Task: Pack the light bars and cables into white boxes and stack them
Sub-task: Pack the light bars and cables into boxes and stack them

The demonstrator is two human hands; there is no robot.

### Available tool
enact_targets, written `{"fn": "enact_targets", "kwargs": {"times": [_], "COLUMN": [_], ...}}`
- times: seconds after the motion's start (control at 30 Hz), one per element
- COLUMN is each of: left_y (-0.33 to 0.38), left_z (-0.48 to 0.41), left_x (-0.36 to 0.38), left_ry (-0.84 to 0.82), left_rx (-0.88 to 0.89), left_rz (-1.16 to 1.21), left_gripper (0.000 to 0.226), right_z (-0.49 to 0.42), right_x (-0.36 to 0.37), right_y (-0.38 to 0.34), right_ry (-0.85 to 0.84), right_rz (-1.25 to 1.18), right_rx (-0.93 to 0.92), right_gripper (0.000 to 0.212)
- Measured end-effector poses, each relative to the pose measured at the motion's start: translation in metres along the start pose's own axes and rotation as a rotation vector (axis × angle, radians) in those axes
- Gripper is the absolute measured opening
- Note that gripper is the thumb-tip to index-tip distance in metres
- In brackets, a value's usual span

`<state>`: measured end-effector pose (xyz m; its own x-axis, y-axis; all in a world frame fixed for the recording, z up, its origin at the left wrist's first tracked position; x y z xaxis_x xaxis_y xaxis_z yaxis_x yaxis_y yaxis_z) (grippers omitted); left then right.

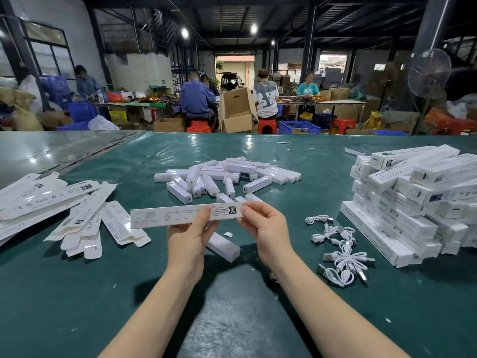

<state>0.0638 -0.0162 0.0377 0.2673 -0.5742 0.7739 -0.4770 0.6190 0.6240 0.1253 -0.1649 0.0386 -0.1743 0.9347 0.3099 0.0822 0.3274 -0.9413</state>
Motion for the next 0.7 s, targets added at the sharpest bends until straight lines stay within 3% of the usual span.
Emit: {"fn": "enact_targets", "kwargs": {"times": [0.17,0.33,0.53,0.7], "left_y": [-0.001,-0.002,0.014,0.010], "left_z": [0.000,0.003,-0.001,-0.001], "left_x": [0.000,-0.001,-0.015,-0.011], "left_ry": [0.001,0.020,0.166,0.125], "left_rx": [-0.007,0.006,0.116,0.080], "left_rz": [0.000,-0.038,0.070,0.059], "left_gripper": [0.006,0.008,0.012,0.008], "right_z": [0.000,0.004,0.021,0.021], "right_x": [-0.001,-0.001,0.051,0.049], "right_y": [0.001,-0.007,0.017,0.010], "right_ry": [0.019,0.047,-0.310,-0.386], "right_rz": [-0.024,0.104,-0.162,-0.205], "right_rx": [0.017,-0.038,0.161,0.171], "right_gripper": [0.015,0.014,0.025,0.034]}}
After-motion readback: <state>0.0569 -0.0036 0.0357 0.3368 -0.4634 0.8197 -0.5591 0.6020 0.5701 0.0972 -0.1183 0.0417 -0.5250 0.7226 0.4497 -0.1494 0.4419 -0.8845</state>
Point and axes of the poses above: each hand's wrist, its own z-axis away from the middle knuckle, its own x-axis out of the palm, y = z × x, the point moved 10 cm from there along -z, towards the middle knuckle, and after that the axes turned 10 degrees about z, right-handed, at the moved point
